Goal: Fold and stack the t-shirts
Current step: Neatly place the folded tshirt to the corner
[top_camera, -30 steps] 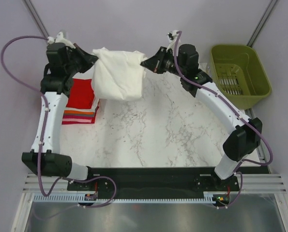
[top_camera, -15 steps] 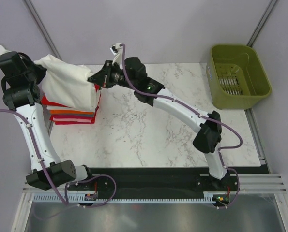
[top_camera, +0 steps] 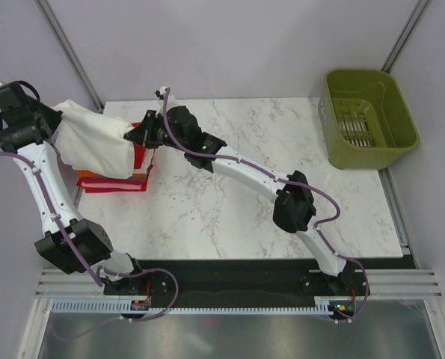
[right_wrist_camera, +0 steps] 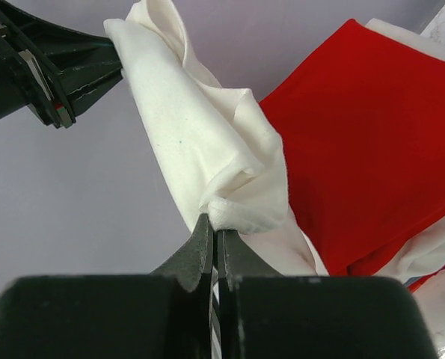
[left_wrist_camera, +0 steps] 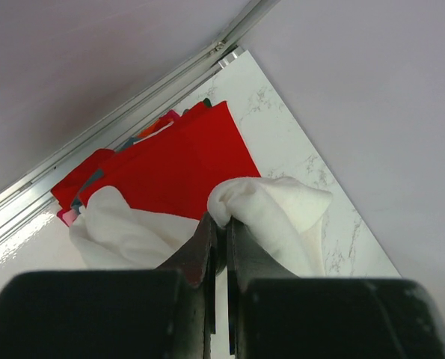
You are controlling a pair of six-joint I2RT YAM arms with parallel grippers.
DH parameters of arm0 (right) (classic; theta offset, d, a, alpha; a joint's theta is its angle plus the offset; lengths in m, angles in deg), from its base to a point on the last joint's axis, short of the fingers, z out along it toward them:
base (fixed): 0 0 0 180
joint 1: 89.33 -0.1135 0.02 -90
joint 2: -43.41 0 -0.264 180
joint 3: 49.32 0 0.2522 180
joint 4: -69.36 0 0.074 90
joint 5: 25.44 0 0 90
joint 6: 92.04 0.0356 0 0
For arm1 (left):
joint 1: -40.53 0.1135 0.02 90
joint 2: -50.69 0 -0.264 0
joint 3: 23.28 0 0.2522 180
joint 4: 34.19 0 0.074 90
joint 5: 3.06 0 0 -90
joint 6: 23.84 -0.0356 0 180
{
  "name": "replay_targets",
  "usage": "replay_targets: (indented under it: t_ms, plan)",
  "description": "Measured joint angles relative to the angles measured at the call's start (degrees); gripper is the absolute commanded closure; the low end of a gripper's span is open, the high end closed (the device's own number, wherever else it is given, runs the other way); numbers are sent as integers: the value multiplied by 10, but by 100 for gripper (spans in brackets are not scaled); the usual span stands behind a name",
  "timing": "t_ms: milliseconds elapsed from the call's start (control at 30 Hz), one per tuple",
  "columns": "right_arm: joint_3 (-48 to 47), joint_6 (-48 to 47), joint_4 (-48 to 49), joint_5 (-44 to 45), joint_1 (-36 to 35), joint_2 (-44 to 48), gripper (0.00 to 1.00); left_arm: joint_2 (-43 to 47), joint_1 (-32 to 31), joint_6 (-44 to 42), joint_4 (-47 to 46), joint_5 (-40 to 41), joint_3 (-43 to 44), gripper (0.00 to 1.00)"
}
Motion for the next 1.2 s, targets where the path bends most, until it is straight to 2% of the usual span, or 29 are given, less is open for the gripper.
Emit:
replay_targets:
  t_ms: [533,1200]
  plan:
    - [-41,0,37,68,5,-47,100,-72,1,1,-21,-42,39,98]
    - [-88,48,96,90,39,-106,100,-104,2,18,-57,-88,57,98]
